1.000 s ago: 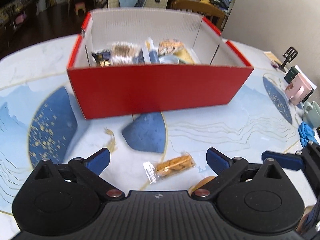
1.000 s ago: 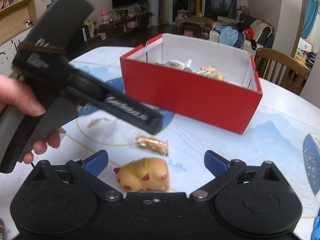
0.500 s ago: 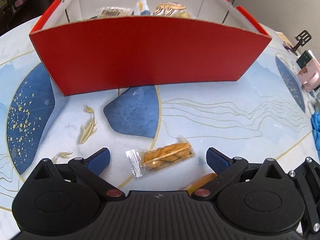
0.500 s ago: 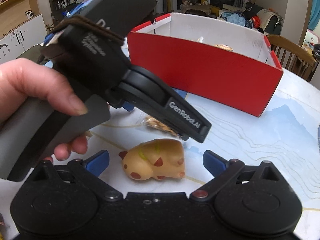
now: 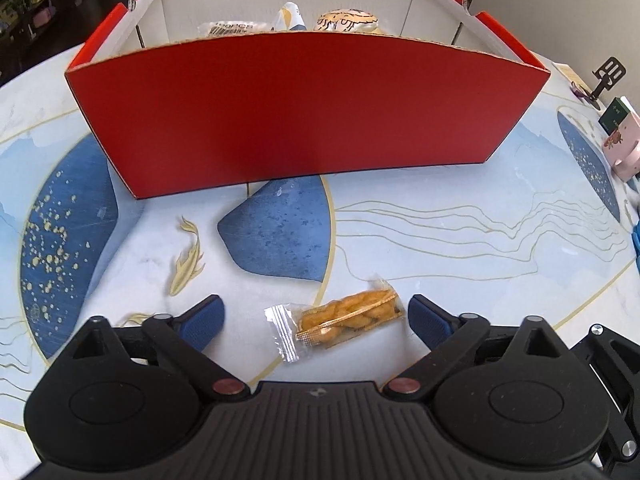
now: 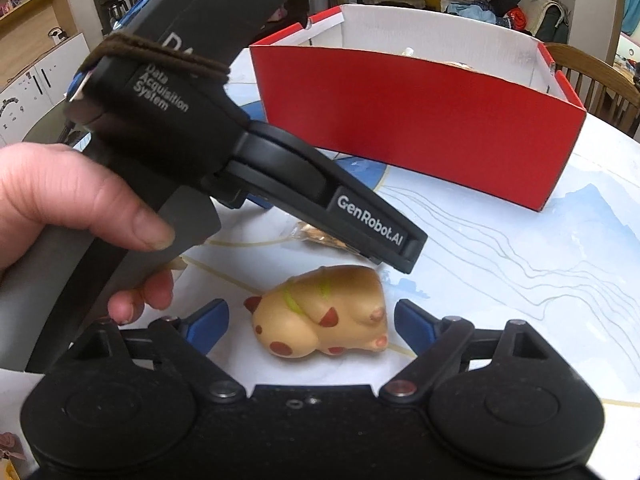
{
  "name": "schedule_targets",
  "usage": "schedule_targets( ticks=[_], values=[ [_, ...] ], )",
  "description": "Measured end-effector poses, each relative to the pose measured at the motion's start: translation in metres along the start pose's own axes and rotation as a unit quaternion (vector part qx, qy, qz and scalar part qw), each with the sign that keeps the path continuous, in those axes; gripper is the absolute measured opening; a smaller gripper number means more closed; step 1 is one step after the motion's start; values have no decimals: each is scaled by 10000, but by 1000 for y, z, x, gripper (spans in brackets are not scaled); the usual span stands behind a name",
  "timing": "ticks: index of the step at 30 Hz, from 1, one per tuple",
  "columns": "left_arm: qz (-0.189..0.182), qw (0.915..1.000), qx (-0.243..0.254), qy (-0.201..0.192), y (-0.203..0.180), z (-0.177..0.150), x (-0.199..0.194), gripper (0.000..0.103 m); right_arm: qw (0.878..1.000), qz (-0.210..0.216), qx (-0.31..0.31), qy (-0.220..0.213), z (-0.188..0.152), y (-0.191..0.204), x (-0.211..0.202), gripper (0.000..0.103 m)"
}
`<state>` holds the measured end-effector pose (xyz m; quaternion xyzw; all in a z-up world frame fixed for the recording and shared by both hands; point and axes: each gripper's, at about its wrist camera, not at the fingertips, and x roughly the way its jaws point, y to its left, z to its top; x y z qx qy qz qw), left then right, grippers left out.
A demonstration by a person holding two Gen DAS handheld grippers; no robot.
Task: Organize objects
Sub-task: 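Grasp the snack bag with the left gripper while the right gripper grasps the yellow squishy toy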
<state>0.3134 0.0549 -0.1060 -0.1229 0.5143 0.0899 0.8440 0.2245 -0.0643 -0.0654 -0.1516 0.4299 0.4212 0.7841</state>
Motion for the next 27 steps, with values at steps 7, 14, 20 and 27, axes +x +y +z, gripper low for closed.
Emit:
schedule_targets(
  ticks=[7, 14, 20, 27],
  values=[
    [-16, 9997, 215, -76, 0, 1, -5, 70, 9998, -44, 148, 104, -5, -1, 0, 76],
    [-285, 9992, 251, -133, -1, 2, -6, 30, 9998, -91, 141, 128, -12, 1, -8, 71],
    [-394, 9990, 167, -130, 4, -2, -7, 20, 9991, -184, 366, 117, -22, -7, -21, 69],
    [-299, 9994, 144, -116, 9, -7, -14, 19, 9973, -314, 663, 101, -27, -27, -40, 69]
  ],
)
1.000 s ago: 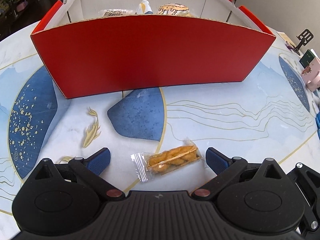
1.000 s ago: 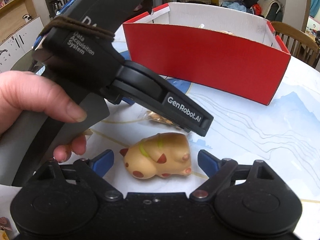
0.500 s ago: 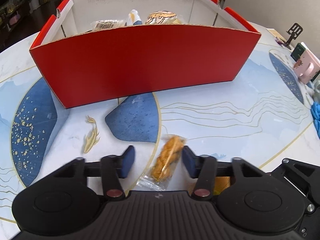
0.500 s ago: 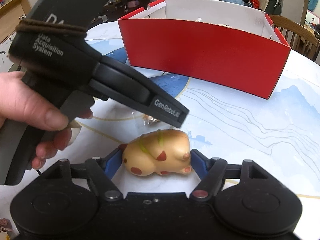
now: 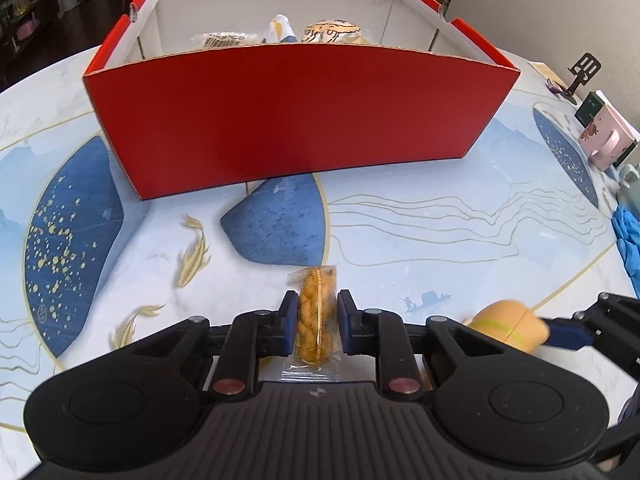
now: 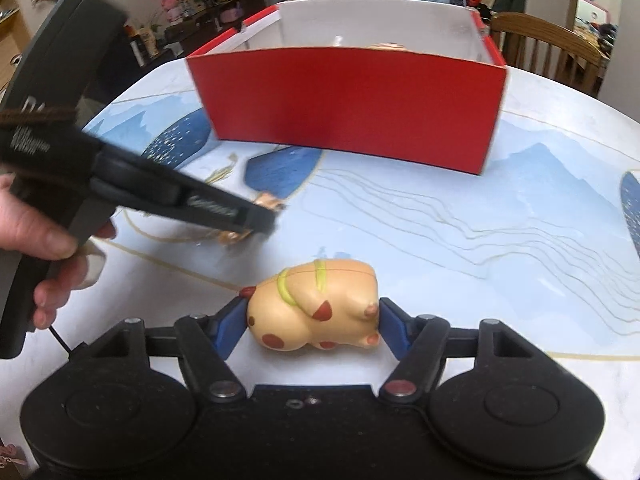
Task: Organize objects
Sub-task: 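Grasp the snack bag with the left gripper while the right gripper grasps the yellow squishy toy, then lift and carry the snack bag and squishy toy over the red box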
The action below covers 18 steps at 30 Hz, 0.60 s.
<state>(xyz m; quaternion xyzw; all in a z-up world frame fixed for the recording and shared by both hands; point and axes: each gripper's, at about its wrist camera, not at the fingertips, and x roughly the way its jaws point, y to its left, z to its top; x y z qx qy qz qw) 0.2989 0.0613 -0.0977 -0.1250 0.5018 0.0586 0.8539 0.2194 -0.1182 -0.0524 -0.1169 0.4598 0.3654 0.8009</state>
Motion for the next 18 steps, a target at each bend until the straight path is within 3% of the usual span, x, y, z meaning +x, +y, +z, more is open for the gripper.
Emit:
schedule_targets(
  ticks=[7, 18],
  values=[
    [-112, 9998, -115, -127, 3, -3, -18, 19, 9998, -112, 117, -132, 25, -18, 2, 69],
    [-455, 9974, -243, -510, 13, -1, -65, 19, 9987, -182, 38, -484, 56, -26, -30, 68]
  ],
)
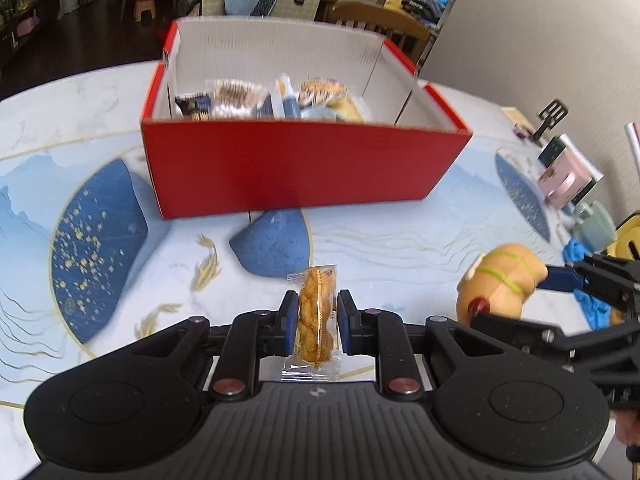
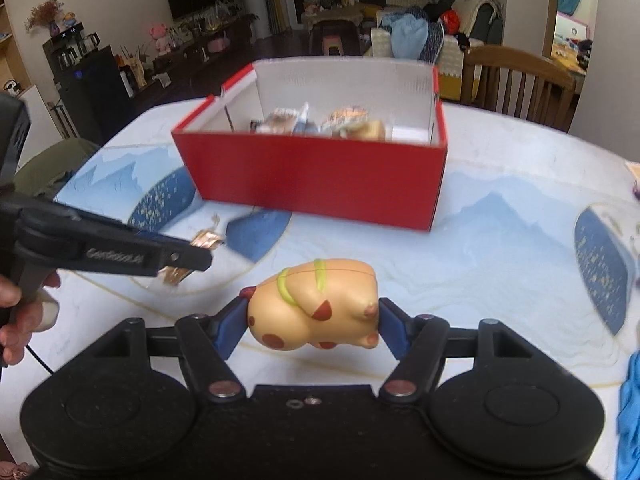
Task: Organize objects
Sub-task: 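Lift and carry the snack bag and squishy toy over the red box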
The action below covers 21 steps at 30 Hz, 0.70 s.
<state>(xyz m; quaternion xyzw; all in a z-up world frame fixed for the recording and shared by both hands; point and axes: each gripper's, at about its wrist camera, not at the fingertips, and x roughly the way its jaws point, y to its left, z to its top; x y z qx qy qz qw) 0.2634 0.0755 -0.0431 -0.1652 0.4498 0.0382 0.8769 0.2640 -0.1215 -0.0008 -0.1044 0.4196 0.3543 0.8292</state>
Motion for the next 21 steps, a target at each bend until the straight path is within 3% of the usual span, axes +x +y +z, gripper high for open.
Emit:
schedule_targets(
  ticks=[12, 21],
  values=[
    [-108, 9971, 117, -739, -1, 59, -44, 19, 9974, -152, -359, -598, 66, -11, -17, 69],
    [201, 9947, 338, -947, 0, 103, -30, 19, 9960, -235, -378, -773, 120, -24, 7, 69]
  ],
)
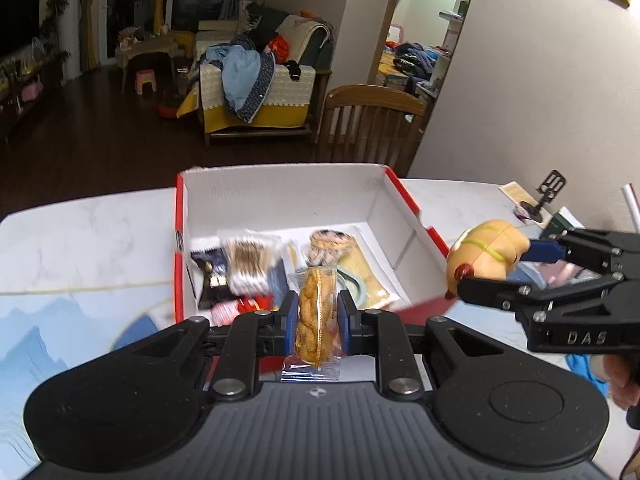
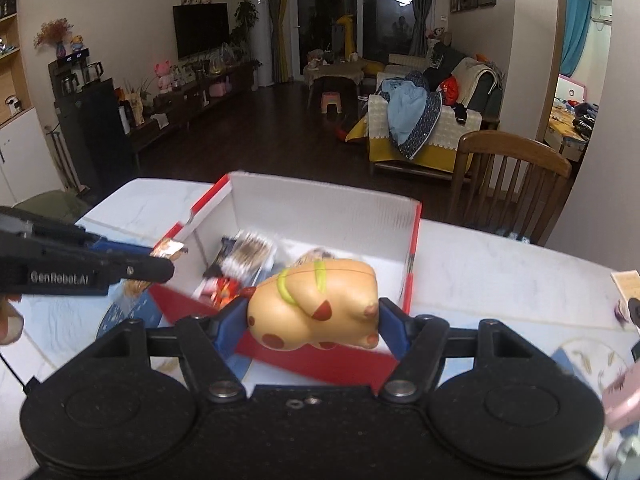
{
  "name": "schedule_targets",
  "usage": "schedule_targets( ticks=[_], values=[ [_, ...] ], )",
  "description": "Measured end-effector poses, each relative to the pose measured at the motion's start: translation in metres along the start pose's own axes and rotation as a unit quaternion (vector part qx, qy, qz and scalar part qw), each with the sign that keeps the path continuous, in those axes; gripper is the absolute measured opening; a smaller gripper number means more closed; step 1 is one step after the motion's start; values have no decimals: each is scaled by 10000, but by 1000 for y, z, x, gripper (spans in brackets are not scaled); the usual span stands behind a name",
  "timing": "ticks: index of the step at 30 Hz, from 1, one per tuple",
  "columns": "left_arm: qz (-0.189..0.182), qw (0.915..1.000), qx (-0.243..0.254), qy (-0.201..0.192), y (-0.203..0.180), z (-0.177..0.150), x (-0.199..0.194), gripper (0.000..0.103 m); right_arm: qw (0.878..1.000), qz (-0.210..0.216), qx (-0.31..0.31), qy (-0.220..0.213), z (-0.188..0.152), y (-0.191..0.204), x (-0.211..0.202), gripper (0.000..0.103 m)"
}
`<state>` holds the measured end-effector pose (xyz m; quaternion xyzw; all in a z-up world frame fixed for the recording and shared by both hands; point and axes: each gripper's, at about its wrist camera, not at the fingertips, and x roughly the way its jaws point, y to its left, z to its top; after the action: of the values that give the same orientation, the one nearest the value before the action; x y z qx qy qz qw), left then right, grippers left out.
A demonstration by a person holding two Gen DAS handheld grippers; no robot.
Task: Organize objects
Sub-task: 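Lift and carry the snack bag and squishy toy over the red box, then lower both items into the box and open both grippers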
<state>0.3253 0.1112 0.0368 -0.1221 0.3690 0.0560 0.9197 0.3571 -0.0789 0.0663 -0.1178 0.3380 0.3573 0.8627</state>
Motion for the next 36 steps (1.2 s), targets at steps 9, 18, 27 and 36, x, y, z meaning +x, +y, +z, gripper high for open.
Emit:
schedule_targets(
  ticks=[9, 18, 27, 36],
  values=[
    [410, 9990, 131, 112, 9, 24, 42, 19, 9997, -131, 144, 129, 23, -10, 50, 69],
    [646, 9970, 259, 351, 11, 29, 79, 19, 9987, -175, 156, 451, 24, -15, 89, 69],
    [786, 9942, 259, 690, 15, 28, 111, 19, 9973, -117, -41, 724, 14, -13, 114, 69],
    [793, 9917, 259, 979, 17, 19, 131, 19, 9956, -263, -299, 850, 5, -10, 126, 72]
  ],
)
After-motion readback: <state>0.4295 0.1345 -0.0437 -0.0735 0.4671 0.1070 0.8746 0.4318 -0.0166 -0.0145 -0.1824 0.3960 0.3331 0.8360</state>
